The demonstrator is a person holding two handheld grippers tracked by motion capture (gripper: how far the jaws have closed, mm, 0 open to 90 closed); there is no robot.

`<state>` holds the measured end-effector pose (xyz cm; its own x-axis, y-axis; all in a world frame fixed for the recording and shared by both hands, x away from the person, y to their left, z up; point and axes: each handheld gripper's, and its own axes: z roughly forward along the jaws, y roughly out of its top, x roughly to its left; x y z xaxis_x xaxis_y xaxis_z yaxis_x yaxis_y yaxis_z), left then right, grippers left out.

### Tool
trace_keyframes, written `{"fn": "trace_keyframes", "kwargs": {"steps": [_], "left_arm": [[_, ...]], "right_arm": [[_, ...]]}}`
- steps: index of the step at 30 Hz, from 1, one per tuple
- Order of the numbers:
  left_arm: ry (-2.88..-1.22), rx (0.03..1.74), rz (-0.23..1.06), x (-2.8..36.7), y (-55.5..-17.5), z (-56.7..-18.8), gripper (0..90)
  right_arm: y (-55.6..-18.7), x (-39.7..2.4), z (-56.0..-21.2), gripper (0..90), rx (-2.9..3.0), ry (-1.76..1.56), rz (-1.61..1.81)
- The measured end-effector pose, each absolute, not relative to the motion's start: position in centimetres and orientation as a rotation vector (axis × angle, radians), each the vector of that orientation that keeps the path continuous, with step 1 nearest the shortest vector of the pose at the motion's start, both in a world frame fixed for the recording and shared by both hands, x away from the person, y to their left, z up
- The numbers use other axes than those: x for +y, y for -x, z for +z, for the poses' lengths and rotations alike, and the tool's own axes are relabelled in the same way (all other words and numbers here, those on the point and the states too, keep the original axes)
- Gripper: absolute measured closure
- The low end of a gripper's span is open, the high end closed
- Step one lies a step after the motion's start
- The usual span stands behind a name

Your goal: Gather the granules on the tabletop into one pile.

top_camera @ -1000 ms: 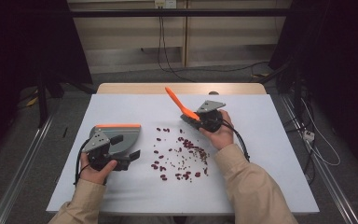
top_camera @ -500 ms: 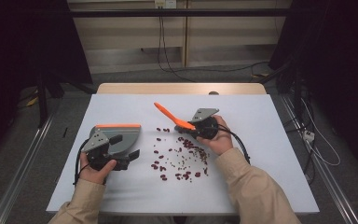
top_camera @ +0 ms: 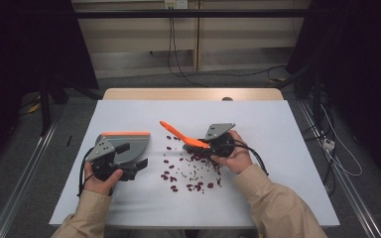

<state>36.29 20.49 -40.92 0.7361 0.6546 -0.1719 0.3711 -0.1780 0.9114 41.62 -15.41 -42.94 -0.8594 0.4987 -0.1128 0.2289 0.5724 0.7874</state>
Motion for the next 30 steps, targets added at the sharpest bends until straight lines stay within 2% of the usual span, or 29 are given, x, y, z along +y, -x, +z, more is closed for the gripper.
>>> {"fn": "trace_keyframes", "kwargs": {"steps": [11, 30], "left_arm": [[-1.814, 0.794, 0.299, 19.8, -36.2, -41.1, 5.5], [-1.816, 0.815, 0.303, 20.0, -36.4, -41.3, 5.5]], "right_arm": [[-42.4, -16.7, -42.0, 71.5, 2.391, -0.674, 1.262], [-46.7, -16.0, -42.0, 71.4, 2.338, -0.728, 1.28]]}}
